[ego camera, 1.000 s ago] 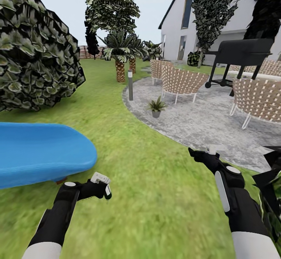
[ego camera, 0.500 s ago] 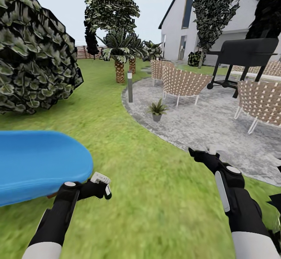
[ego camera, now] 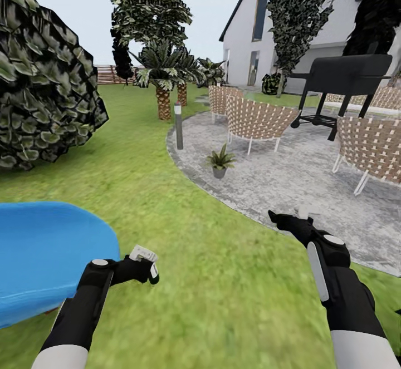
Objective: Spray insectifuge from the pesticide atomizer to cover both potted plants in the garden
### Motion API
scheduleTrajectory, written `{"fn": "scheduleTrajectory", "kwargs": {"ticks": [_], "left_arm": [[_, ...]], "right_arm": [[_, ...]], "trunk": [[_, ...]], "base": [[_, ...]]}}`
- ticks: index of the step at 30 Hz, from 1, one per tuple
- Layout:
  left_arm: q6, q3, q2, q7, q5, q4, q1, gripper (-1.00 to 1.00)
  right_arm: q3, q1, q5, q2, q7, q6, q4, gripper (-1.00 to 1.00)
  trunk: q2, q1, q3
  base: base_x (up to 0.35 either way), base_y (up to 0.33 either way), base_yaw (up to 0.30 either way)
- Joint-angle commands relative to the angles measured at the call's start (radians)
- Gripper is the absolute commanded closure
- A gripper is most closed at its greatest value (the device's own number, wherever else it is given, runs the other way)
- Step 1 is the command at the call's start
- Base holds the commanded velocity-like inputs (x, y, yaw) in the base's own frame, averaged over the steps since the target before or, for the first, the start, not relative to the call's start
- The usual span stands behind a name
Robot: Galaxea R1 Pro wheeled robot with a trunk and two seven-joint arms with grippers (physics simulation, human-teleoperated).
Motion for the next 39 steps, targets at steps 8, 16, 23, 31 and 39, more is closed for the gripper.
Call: {"fn": "scheduleTrajectory", "kwargs": {"ticks": [8, 16, 23, 31, 39], "left_arm": [[0.005, 0.003, -0.001, -0.008, -0.006, -0.002, -0.001, 1.0], [0.005, 0.003, -0.001, -0.008, -0.006, -0.001, -0.001, 1.0], [0.005, 0.003, -0.001, -0.008, -0.006, -0.001, 0.0, 1.0], [0.005, 0.003, -0.001, -0.008, -0.006, 0.0, 0.0, 1.0], [0.005, 0.002, -0.001, -0.008, -0.006, -0.001, 0.0, 1.0]], "right_arm": [[-0.003, -0.001, -0.004, 0.003, 0.003, 0.006, -0.002, -1.0], [-0.001, -0.001, -0.004, 0.003, 0.003, 0.006, -0.002, -1.0], [-0.002, -0.001, -0.004, 0.003, 0.003, 0.007, -0.002, -1.0], [-0.004, -0.001, -0.004, 0.003, 0.003, 0.007, -0.002, -1.0], [-0.006, -0.001, -0.004, 0.003, 0.003, 0.006, -0.003, -1.0]], "trunk": [[0.0, 0.0, 0.001], [0.0, 0.0, 0.001], [0.0, 0.0, 0.004], [0.0, 0.0, 0.005], [0.0, 0.0, 0.005]], "base": [[0.346, 0.0, -0.107], [0.346, 0.0, -0.017], [0.346, 0.0, -0.174], [0.346, 0.0, -0.035], [0.346, 0.0, 0.0]]}}
